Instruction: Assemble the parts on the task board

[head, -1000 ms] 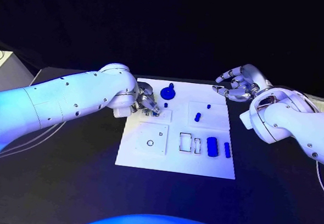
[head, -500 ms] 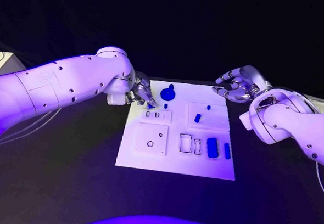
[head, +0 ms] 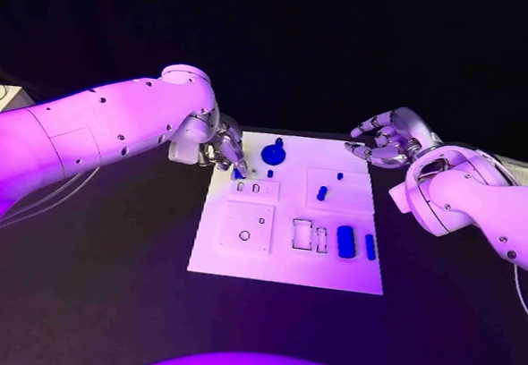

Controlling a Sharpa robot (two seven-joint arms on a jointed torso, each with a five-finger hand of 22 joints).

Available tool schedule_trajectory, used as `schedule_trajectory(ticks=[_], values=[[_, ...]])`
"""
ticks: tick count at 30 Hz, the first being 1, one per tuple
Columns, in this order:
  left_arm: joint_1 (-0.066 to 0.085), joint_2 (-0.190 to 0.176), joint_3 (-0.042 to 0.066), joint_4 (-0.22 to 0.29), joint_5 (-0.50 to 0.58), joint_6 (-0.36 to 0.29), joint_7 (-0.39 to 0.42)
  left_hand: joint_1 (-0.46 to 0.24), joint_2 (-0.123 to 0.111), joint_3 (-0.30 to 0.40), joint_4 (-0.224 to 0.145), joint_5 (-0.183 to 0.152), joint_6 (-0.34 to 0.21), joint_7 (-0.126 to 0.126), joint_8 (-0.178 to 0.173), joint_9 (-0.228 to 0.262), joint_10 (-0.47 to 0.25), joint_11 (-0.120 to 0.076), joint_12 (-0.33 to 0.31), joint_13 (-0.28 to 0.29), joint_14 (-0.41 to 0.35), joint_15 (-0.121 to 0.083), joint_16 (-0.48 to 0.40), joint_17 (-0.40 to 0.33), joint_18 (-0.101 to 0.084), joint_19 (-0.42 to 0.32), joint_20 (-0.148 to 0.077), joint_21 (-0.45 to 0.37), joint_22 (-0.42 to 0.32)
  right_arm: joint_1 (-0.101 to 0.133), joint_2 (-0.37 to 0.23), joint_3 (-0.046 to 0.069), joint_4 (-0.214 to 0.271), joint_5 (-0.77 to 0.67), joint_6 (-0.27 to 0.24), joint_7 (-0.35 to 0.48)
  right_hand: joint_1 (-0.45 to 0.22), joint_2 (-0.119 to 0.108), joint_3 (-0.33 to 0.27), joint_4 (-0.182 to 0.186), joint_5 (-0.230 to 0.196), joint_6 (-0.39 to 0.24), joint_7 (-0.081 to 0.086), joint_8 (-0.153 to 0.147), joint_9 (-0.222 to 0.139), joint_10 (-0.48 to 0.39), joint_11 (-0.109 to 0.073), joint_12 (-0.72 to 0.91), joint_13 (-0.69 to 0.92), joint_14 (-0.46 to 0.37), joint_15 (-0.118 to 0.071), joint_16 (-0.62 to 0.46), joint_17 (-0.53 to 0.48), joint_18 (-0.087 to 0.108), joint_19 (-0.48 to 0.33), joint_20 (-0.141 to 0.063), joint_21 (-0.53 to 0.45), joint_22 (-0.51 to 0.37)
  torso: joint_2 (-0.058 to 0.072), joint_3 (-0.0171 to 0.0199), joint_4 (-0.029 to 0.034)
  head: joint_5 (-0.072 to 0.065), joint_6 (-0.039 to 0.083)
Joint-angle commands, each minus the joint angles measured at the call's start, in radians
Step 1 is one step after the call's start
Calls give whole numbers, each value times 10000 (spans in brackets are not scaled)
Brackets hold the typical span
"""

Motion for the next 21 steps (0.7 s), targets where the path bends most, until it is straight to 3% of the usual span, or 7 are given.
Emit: schedule_trajectory(ticks=[1,9,21], values=[[20,57,-38,-79,-326,411,-26,31,117,2153,-2089,35,34,-1,48,18,-5,-63,-24,17,838,-10,2,2108,66,-3,-40,33,21,-2,10,3,7,-113,107,19,-81,23,45,16,61,-82,21,66,15,495,-63,-38,2039,1014,-93,-23,2458,-10,823,-73,-27,2237,5,-20,14,0,9],[24,210,-253,-199,-273,362,-23,32,118,2157,-2101,39,39,-6,51,23,2,-68,-18,25,844,-13,12,2122,64,4,-41,39,32,-2,29,3,2,-123,112,25,-81,23,45,16,61,-82,21,66,15,495,-63,-38,2039,1014,-93,-23,2458,-10,823,-73,-27,2237,6,-27,-5,36,6],[23,414,-358,-435,35,518,-52,-63,137,2106,-2080,26,98,-32,90,71,90,-87,45,93,865,-29,52,2177,59,11,-44,44,51,-3,47,3,-4,-126,112,30,-81,23,45,16,61,-82,21,66,15,495,-63,-38,2039,1014,-93,-23,2458,-10,823,-73,-27,2237,11,-5,2,37,21]])
